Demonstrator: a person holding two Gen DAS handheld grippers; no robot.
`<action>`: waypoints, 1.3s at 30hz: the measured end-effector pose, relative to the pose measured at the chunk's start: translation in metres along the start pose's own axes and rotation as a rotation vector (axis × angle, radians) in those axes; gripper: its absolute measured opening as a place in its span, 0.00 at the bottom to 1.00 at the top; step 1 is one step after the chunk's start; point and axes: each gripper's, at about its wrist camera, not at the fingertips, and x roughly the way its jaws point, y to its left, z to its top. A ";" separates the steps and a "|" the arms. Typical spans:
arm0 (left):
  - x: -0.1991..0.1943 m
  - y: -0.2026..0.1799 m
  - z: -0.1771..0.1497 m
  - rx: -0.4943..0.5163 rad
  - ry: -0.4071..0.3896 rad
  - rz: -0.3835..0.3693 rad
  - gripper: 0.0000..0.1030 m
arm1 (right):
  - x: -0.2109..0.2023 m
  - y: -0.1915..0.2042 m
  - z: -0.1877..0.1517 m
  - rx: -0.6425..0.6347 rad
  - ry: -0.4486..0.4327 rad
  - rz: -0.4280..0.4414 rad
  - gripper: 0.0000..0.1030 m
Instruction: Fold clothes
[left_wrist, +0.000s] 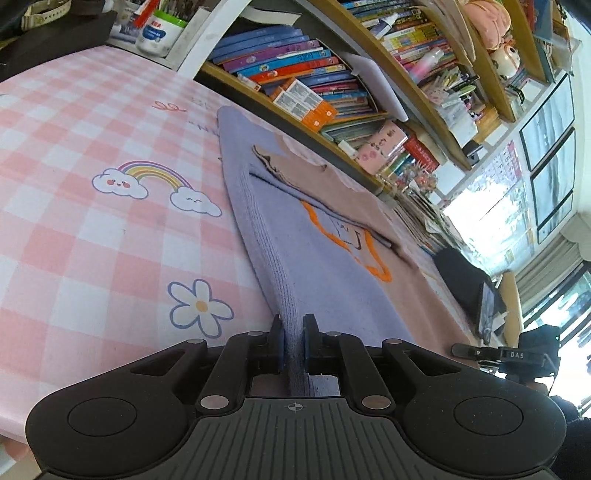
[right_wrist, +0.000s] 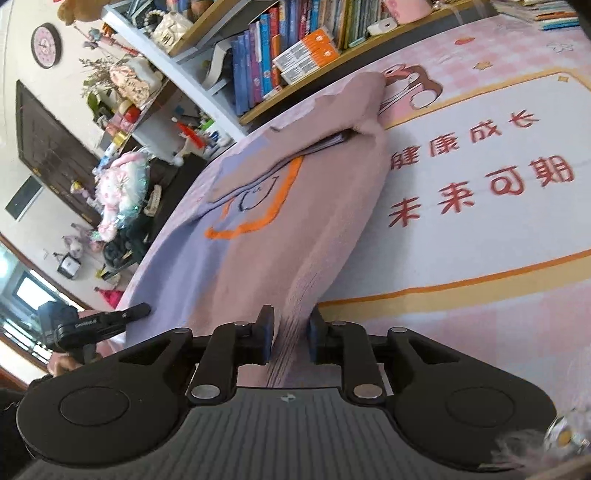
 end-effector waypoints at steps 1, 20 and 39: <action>0.000 0.000 0.000 -0.001 0.003 -0.001 0.09 | 0.001 0.001 -0.001 -0.001 0.005 0.007 0.18; 0.015 0.015 0.086 -0.278 -0.386 -0.543 0.06 | -0.011 -0.005 0.079 0.156 -0.356 0.404 0.06; 0.118 0.065 0.165 -0.392 -0.328 -0.090 0.34 | 0.107 -0.096 0.198 0.409 -0.375 0.084 0.35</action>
